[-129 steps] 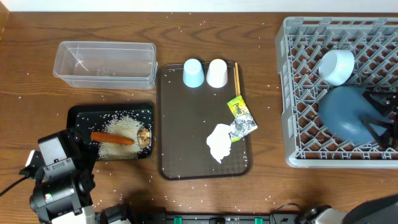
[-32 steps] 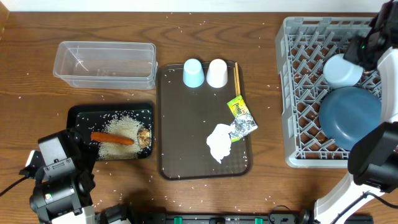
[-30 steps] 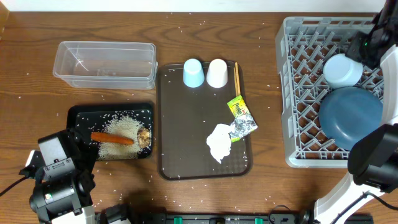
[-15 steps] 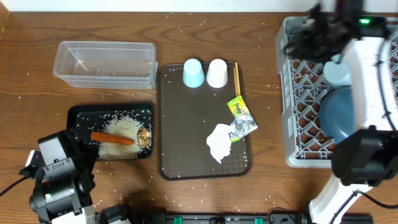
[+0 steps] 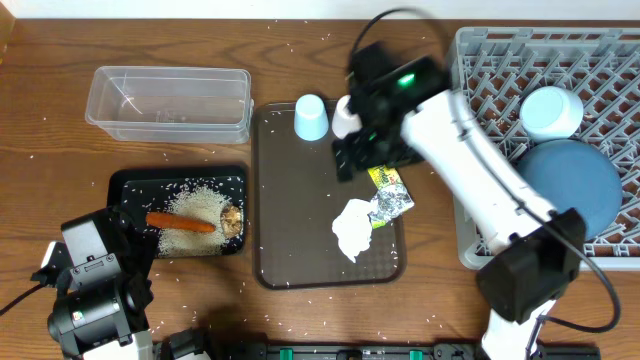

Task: Sort waste into correct bins and load items into the dishwasher rack
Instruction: 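Reach the right gripper down and grasp the white tissue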

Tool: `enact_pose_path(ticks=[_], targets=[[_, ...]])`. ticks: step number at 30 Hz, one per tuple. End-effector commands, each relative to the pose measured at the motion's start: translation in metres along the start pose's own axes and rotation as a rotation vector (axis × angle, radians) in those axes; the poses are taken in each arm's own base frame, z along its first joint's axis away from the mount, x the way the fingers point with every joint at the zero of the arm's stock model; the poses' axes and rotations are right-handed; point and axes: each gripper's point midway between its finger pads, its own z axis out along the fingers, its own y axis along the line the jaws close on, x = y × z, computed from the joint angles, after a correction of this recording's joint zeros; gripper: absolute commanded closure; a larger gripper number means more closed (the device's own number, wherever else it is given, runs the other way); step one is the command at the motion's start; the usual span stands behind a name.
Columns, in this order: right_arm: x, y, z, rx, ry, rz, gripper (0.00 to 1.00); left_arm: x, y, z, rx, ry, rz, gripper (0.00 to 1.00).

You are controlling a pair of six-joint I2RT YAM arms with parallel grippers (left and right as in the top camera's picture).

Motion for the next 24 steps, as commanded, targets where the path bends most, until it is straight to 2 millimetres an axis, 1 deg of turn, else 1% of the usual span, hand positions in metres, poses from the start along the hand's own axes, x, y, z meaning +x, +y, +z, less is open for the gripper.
enact_pose_path(ticks=[1,3,6,10,12,16,18,24], targets=[[0.015,-0.007,0.014,0.215,-0.036,0.172,0.01,-0.005,0.0,-0.003,0.0,-0.014,0.005,0.02],[0.025,-0.002,0.026,0.258,-0.03,0.2,0.01,-0.005,0.0,-0.003,0.0,-0.014,0.005,0.02],[0.041,0.008,0.049,0.264,0.001,0.228,0.01,-0.005,0.0,-0.003,0.0,-0.014,0.005,0.02],[0.06,0.025,0.08,0.205,0.058,0.21,0.01,-0.005,0.0,-0.003,0.0,-0.014,0.005,0.02],[0.068,0.033,0.091,0.174,0.082,0.199,0.01,-0.005,0.0,-0.003,0.0,-0.014,0.005,0.02],[0.073,0.047,0.108,0.102,0.098,0.191,0.01,-0.005,0.0,-0.003,0.0,-0.014,0.005,0.02],[0.073,0.05,0.116,0.077,0.097,0.191,0.01,-0.005,0.0,-0.003,0.0,-0.014,0.005,0.02],[0.074,0.04,0.138,0.071,0.079,0.276,0.01,-0.005,0.0,-0.003,0.0,-0.014,0.005,0.02]])
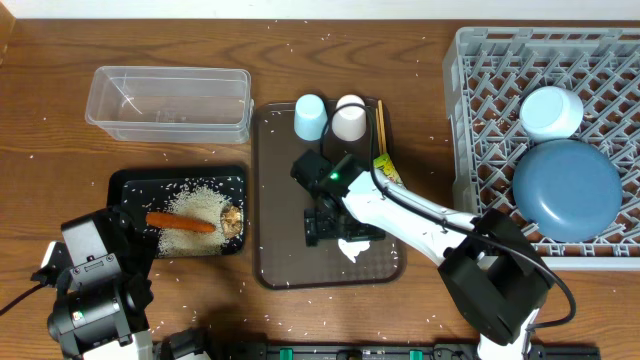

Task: Sort waste into correct bins and load items into the dishwasher rack
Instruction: 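Reach the right gripper down and grasp the white tissue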

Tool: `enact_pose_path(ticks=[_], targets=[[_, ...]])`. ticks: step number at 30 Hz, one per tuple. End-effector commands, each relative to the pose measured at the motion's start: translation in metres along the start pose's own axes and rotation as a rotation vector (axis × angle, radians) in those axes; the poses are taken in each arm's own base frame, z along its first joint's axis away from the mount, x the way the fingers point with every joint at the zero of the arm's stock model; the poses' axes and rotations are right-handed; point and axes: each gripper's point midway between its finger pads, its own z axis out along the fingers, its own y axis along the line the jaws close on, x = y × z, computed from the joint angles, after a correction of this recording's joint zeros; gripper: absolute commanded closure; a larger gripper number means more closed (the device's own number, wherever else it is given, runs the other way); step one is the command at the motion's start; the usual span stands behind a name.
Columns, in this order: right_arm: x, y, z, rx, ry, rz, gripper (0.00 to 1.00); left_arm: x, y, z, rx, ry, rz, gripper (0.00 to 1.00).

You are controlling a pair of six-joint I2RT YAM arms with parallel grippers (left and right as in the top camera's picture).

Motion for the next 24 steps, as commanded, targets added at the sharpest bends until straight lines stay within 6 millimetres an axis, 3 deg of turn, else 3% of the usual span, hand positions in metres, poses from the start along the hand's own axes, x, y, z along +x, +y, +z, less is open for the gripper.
enact_pose_path(ticks=[1,6,15,16,17,20,24], targets=[[0.002,-0.008,0.007,-0.005,0.011,0.068,0.01,-0.005,0.0,-0.003,0.0,-0.014,0.005,0.02],[0.001,-0.022,0.018,0.004,0.026,0.101,0.01,-0.005,0.0,-0.003,0.0,-0.014,0.005,0.02],[-0.002,-0.019,0.031,-0.024,-0.005,0.069,0.03,-0.005,0.0,-0.003,0.0,-0.014,0.005,0.02],[-0.002,-0.018,0.031,-0.027,-0.008,0.068,0.07,-0.005,0.0,-0.003,0.0,-0.014,0.005,0.02],[-0.003,-0.016,0.031,-0.033,-0.014,0.065,0.23,-0.005,0.0,-0.003,0.0,-0.014,0.005,0.02],[-0.004,-0.014,0.031,-0.038,-0.022,0.059,0.47,-0.005,0.0,-0.003,0.0,-0.014,0.005,0.02],[-0.005,-0.014,0.031,-0.031,-0.028,0.051,0.63,-0.005,0.0,-0.003,0.0,-0.014,0.005,0.02]])
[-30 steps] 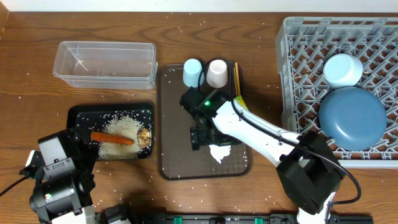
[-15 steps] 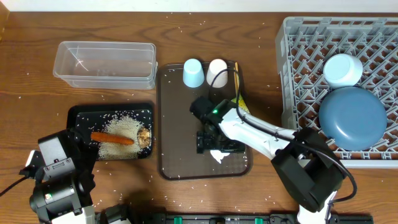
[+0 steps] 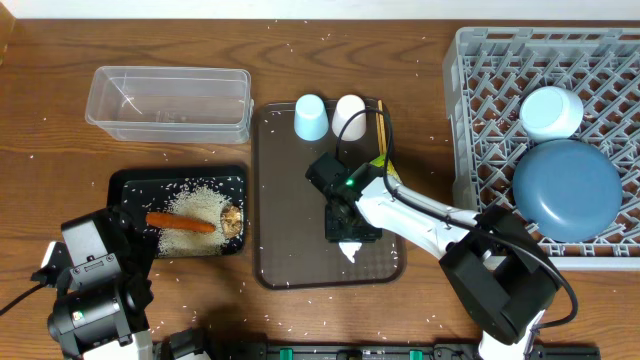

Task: Sort waste into correct bins and load items into the dishwasher rack
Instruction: 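Reach the right gripper down and grasp the white tissue, then carry the tissue left and drop it into the clear bin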

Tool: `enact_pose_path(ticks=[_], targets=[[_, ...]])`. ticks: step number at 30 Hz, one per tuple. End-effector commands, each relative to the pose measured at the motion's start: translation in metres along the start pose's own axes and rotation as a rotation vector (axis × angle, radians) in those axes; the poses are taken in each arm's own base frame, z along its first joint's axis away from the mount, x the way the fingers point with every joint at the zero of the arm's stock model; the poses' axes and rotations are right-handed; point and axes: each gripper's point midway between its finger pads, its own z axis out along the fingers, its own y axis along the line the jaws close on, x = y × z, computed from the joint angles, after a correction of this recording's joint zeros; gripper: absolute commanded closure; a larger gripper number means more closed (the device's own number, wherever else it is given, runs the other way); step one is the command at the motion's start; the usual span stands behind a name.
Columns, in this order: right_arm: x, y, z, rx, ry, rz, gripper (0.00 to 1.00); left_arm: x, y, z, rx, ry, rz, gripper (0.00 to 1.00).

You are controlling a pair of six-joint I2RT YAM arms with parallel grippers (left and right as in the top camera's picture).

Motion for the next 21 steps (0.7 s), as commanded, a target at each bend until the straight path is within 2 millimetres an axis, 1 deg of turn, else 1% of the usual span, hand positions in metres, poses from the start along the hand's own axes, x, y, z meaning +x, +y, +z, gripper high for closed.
enact_pose_path(ticks=[1,2,3,4,8,12,16,21], targets=[[0.007,-0.003,0.007,0.015,0.019,-0.015,0.7,-0.005,0.0,-0.003,0.0,-0.014,0.005,0.02],[0.007,-0.003,0.007,0.014,0.019,-0.015,0.8,-0.005,0.0,-0.003,0.0,-0.014,0.005,0.02],[0.007,-0.003,0.007,0.013,0.019,-0.016,0.93,-0.005,0.0,-0.003,0.0,-0.014,0.005,0.02],[0.007,-0.003,0.007,0.012,0.018,-0.016,0.99,-0.005,0.0,-0.003,0.0,-0.014,0.005,0.02],[0.003,0.003,0.002,-0.008,0.008,-0.062,0.99,-0.005,0.0,-0.003,0.0,-0.014,0.005,0.02],[-0.006,0.016,-0.015,-0.054,-0.03,-0.126,0.99,-0.005,0.0,-0.003,0.0,-0.014,0.005,0.02],[-0.019,0.044,-0.045,-0.158,-0.085,-0.205,0.99,-0.005,0.0,-0.003,0.0,-0.014,0.005,0.02],[-0.052,0.092,-0.091,-0.321,-0.221,-0.251,0.99,-0.005,0.0,-0.003,0.0,-0.014,0.005,0.02]])
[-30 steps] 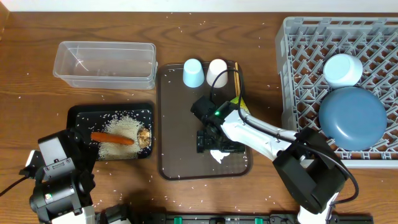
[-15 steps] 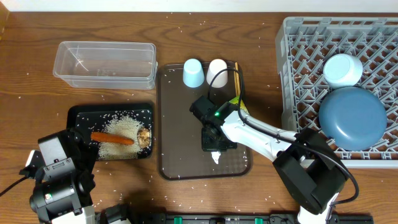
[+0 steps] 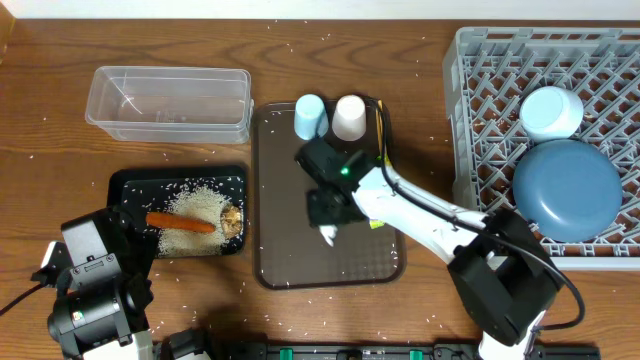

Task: Sort waste into correct bins and load items into the dishwasher rack
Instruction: 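Carry the tissue left and drop it into the clear bin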

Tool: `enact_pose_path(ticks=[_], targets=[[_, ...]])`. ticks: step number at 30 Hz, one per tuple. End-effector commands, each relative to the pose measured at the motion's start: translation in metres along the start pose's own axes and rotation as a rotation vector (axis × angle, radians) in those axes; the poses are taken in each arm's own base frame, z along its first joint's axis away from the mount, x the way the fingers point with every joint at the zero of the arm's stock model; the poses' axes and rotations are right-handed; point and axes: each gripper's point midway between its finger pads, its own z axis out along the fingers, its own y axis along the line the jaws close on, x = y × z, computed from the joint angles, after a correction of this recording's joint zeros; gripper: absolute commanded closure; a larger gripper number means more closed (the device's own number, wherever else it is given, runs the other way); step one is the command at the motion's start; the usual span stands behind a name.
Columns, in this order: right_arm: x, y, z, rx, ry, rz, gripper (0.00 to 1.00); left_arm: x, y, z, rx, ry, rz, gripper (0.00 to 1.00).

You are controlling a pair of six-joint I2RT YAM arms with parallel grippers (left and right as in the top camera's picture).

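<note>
My right gripper (image 3: 326,222) hangs over the middle of the brown tray (image 3: 285,265), shut on a crumpled white paper (image 3: 327,237) that shows just below its fingers. A sliver of the yellow wrapper (image 3: 378,223) peeks out from under the right arm. A blue cup (image 3: 310,117) and a white cup (image 3: 349,117) stand at the tray's far end, with chopsticks (image 3: 379,130) beside them. The dishwasher rack (image 3: 480,90) on the right holds a blue plate (image 3: 566,190) and a pale cup (image 3: 551,111). My left arm (image 3: 90,290) is folded at the bottom left, its fingers hidden.
A clear plastic bin (image 3: 170,103) stands at the back left. In front of it a black tray (image 3: 125,185) holds rice, a carrot (image 3: 180,222) and food scraps. Rice grains are scattered over the wooden table.
My right gripper has shifted left and a little away from the tray's front edge, and the white paper has gone with it. The paper's old spot on the tray is bare.
My right gripper was first high near the cups, with the wrapper and white paper lying on the tray. Then it was low over the tray beside the paper, then right on the paper. Now it holds the paper further left over the tray.
</note>
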Motion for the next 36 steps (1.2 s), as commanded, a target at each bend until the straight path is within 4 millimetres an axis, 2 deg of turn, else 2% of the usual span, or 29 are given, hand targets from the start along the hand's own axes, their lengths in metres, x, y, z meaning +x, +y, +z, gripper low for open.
enact_pose_path(ticks=[1,5,8,10,13,20,26,29,32,33,34,36], targets=[[-0.032,0.044,-0.04,-0.15,-0.123,-0.091,0.99,-0.005,0.0,-0.003,0.0,-0.014,0.005,0.02],[-0.073,0.081,-0.065,-0.277,-0.297,-0.142,0.98,-0.005,0.0,-0.003,0.0,-0.014,0.005,0.02],[-0.102,0.104,-0.084,-0.362,-0.448,-0.193,0.93,-0.005,0.0,-0.003,0.0,-0.014,0.005,0.02],[-0.115,0.111,-0.09,-0.396,-0.501,-0.196,0.93,-0.005,0.0,-0.003,0.0,-0.014,0.005,0.02],[-0.134,0.121,-0.094,-0.433,-0.556,-0.186,0.99,-0.005,0.0,-0.003,0.0,-0.014,0.005,0.02],[-0.189,0.148,-0.102,-0.479,-0.61,-0.234,0.96,-0.005,0.0,-0.003,0.0,-0.014,0.005,0.02],[-0.221,0.167,-0.078,-0.475,-0.61,-0.257,0.94,-0.005,0.0,-0.003,0.0,-0.014,0.005,0.02],[-0.226,0.168,-0.058,-0.471,-0.59,-0.25,0.93,-0.005,0.0,-0.003,0.0,-0.014,0.005,0.02],[-0.222,0.168,-0.033,-0.465,-0.56,-0.251,0.89,-0.005,0.0,-0.003,0.0,-0.014,0.005,0.02],[-0.22,0.169,-0.026,-0.464,-0.552,-0.254,0.83,-0.005,0.0,-0.003,0.0,-0.014,0.005,0.02],[-0.218,0.171,-0.018,-0.463,-0.544,-0.256,0.7,-0.005,0.0,-0.003,0.0,-0.014,0.005,0.02],[-0.215,0.174,-0.008,-0.463,-0.536,-0.263,0.58,-0.005,0.0,-0.003,0.0,-0.014,0.005,0.02]])
